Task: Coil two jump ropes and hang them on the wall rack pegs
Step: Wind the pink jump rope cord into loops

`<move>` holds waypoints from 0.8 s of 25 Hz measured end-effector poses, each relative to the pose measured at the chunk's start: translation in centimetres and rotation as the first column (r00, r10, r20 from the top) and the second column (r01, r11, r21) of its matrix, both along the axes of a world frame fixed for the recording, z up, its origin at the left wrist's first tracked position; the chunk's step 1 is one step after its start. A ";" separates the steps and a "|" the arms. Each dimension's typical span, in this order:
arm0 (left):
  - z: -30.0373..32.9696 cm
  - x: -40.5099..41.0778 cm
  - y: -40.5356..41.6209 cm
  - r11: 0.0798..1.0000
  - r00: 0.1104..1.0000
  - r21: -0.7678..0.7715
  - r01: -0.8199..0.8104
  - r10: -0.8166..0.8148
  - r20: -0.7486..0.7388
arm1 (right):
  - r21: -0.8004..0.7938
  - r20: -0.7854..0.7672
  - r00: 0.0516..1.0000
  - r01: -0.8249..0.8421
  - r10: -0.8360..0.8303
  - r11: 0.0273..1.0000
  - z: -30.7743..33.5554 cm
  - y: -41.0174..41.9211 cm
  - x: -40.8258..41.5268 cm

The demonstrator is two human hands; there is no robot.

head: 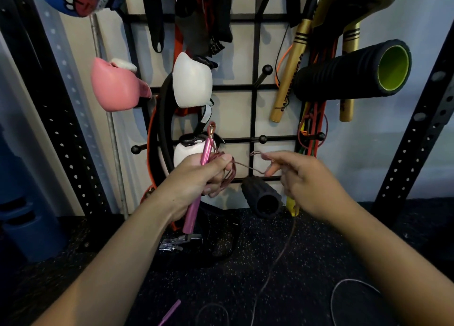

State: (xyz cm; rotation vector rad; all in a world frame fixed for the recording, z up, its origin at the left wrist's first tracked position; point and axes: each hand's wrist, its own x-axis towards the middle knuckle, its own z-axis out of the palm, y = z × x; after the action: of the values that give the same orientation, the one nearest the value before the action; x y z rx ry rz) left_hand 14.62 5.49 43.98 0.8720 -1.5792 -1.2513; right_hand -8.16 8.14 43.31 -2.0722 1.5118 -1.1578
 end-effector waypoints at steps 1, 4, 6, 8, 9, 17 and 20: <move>-0.1 -0.3 0.1 1.000 1.000 0.000 0.010 -0.010 0.005 | 0.075 0.099 0.994 -0.051 0.044 0.996 0.4 0.5 0.0; 0.1 -0.6 0.0 1.000 1.000 0.000 -0.001 0.001 -0.014 | 0.153 0.029 0.991 -0.132 0.129 0.979 1.2 1.5 0.0; 0.4 -0.4 -0.1 1.000 0.999 0.003 -0.012 0.012 -0.042 | 0.055 -0.142 0.986 -0.085 0.092 0.995 1.2 1.7 0.1; 0.5 -0.1 -0.3 1.000 0.998 0.004 -0.007 0.007 -0.056 | 0.004 -0.186 0.979 -0.088 0.087 0.996 1.0 1.3 0.0; 0.5 0.1 -0.2 1.000 0.999 0.005 -0.003 0.003 -0.053 | -0.008 -0.179 0.981 -0.081 0.078 0.997 1.1 1.2 -0.1; 0.3 -0.6 1.6 0.962 0.962 0.151 0.227 -0.198 -0.188 | -0.091 -0.009 0.999 0.035 -0.036 0.995 2.0 0.9 -2.6; 0.2 -0.6 1.9 0.933 0.948 0.214 0.290 -0.251 -0.194 | 0.172 0.637 0.748 -0.372 0.185 0.912 2.6 1.7 -1.5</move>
State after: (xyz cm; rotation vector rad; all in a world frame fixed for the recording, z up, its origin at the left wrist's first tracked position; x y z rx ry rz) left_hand 14.06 7.43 44.22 0.6914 -1.4701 -1.6966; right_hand -9.70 9.82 45.92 -1.4512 0.9408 -1.2317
